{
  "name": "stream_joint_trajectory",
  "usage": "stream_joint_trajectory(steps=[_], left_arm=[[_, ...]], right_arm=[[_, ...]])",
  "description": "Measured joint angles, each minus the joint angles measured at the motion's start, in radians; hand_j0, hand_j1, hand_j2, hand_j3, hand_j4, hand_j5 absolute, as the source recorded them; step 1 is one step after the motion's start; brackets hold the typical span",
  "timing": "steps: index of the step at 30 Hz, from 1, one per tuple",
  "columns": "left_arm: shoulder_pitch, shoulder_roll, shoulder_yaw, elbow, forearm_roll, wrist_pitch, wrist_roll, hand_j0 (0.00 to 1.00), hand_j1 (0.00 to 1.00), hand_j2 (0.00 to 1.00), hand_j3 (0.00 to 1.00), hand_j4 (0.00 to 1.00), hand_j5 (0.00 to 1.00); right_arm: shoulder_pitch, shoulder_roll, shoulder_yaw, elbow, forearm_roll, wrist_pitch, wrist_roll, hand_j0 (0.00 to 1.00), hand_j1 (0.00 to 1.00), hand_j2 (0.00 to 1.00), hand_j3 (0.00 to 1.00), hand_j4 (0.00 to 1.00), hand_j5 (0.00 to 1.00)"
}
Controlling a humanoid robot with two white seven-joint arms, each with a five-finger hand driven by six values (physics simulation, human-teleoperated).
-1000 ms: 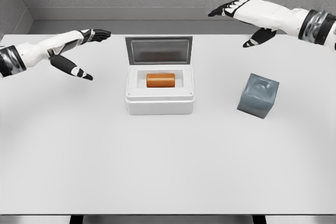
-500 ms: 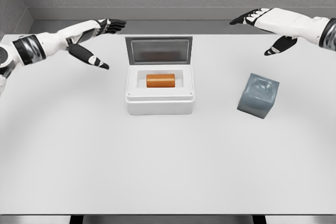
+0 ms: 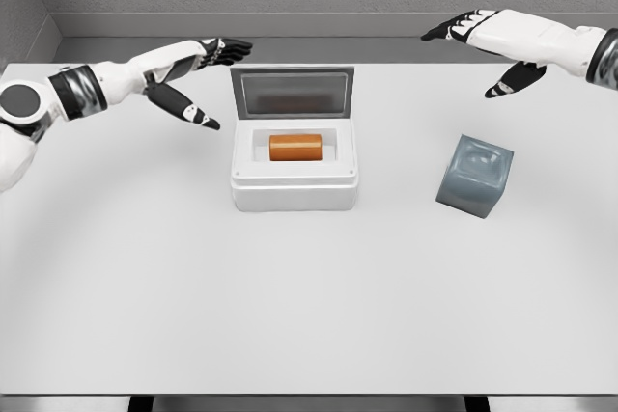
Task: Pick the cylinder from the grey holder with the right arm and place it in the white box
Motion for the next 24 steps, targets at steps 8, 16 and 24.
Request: stream_joint_trajectory(steps=[8,16,24], left_arm=[[0.0,-0.002,-0.003,-0.008,0.0,-0.004,0.0,1.0,1.0,1.0,1.0,1.0,1.0],[0.002,0.007,-0.017,-0.056,0.001,-0.006,0.0,1.0,1.0,1.0,1.0,1.0,1.0],[0.015,0.049,-0.024,-0.143,0.001,-0.008,0.0,1.0,1.0,1.0,1.0,1.0,1.0]], right_arm=[[-0.008,0.0,0.0,-0.001,0.0,0.0,0.0,1.0,1.0,1.0,1.0,1.0,1.0],[-0.006,0.002,-0.001,-0.004,0.0,0.0,0.0,1.0,1.0,1.0,1.0,1.0,1.0],[-0.008,0.001,0.0,-0.004,0.0,0.0,0.0,1.0,1.0,1.0,1.0,1.0,1.0]])
